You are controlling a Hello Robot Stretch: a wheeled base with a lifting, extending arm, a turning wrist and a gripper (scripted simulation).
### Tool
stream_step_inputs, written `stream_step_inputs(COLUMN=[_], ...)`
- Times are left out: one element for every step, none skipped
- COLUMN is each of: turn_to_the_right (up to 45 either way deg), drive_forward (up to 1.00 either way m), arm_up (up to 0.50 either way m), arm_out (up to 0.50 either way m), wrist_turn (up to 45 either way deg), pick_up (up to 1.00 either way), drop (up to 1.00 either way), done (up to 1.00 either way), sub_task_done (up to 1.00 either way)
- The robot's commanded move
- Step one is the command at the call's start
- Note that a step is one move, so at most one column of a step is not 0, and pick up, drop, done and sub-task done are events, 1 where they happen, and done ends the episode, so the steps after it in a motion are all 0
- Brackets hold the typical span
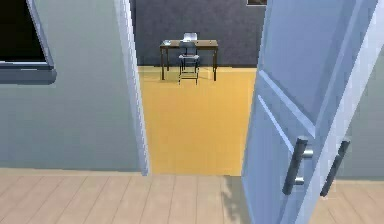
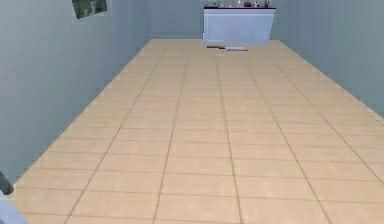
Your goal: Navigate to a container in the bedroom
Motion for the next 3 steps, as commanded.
stream_step_inputs(turn_to_the_right=[0.0, 3.0, -45.0], drive_forward=[0.45, 0.0, 0.0], arm_up=[0.0, 0.0, 0.0], arm_out=[0.0, 0.0, 0.0], wrist_turn=[0.0, 0.0, 0.0], pick_up=[0.0, 0.0, 0.0], drop=[0.0, 0.0, 0.0], done=[0.0, 0.0, 0.0], sub_task_done=[0.0, 0.0, 0.0])
